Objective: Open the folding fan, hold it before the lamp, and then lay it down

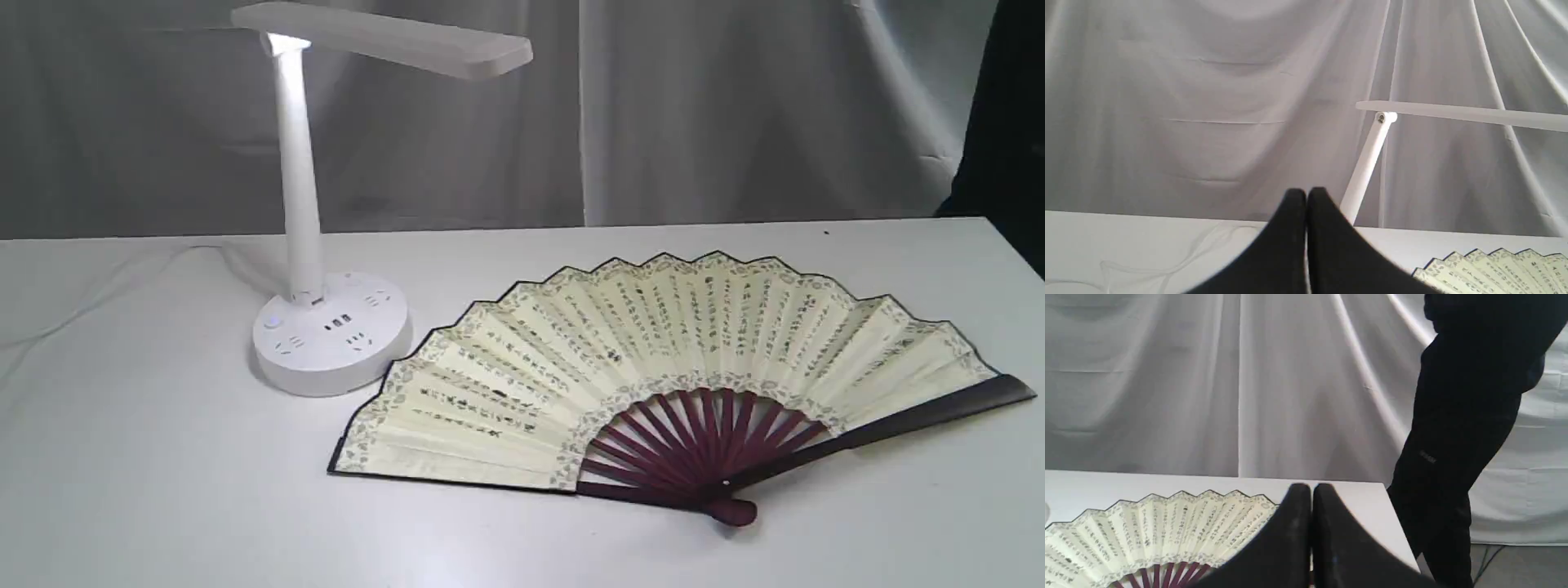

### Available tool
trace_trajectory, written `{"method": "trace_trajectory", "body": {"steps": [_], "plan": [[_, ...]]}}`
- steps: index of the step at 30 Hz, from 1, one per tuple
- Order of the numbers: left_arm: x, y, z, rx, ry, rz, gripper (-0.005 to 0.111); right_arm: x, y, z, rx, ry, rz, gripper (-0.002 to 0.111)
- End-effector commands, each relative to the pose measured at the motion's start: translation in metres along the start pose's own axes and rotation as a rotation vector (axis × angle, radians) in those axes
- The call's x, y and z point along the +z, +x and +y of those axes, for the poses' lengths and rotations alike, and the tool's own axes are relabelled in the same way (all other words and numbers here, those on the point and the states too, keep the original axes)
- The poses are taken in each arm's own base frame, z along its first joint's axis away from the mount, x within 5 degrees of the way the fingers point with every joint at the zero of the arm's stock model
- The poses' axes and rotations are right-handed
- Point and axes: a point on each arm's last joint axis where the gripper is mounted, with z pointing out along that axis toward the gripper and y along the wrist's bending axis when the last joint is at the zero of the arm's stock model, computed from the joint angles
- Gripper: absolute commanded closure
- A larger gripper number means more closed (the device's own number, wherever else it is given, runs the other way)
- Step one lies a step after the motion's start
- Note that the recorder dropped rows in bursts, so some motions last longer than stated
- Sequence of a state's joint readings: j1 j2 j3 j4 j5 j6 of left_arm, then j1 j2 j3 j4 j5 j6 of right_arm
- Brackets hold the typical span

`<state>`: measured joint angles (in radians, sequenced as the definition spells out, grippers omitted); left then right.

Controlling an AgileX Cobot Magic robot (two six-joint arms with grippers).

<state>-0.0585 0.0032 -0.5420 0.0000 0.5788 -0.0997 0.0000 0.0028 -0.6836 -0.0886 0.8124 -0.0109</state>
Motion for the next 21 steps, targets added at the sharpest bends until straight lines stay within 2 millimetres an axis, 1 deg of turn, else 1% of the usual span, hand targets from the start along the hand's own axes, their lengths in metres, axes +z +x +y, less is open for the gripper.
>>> {"method": "trace_trajectory", "body": {"steps": [1, 4, 6, 9, 15, 21], "plan": [[0.011, 0.012, 0.001, -0.01, 0.013, -0.05, 0.107, 0.015, 0.011, 0.001, -0.003, 0.011, -0.022, 0.108], [0.02, 0.025, 0.002, -0.011, 0.014, -0.066, 0.107, 0.028, 0.025, 0.003, -0.01, 0.004, -0.028, 0.108], [0.025, 0.034, 0.003, -0.011, 0.015, -0.072, 0.107, 0.038, 0.032, 0.005, -0.025, 0.005, -0.068, 0.108], [0.032, 0.044, 0.004, -0.011, 0.02, -0.131, 0.107, 0.051, 0.047, 0.009, -0.019, -0.012, -0.105, 0.108], [0.042, 0.067, 0.006, 0.019, 0.022, -0.199, 0.107, 0.07, 0.074, 0.015, 0.054, -0.05, -0.198, 0.108], [0.048, 0.092, 0.008, 0.048, 0.026, -0.213, 0.107, 0.082, 0.107, 0.019, 0.101, -0.061, -0.177, 0.108]]}}
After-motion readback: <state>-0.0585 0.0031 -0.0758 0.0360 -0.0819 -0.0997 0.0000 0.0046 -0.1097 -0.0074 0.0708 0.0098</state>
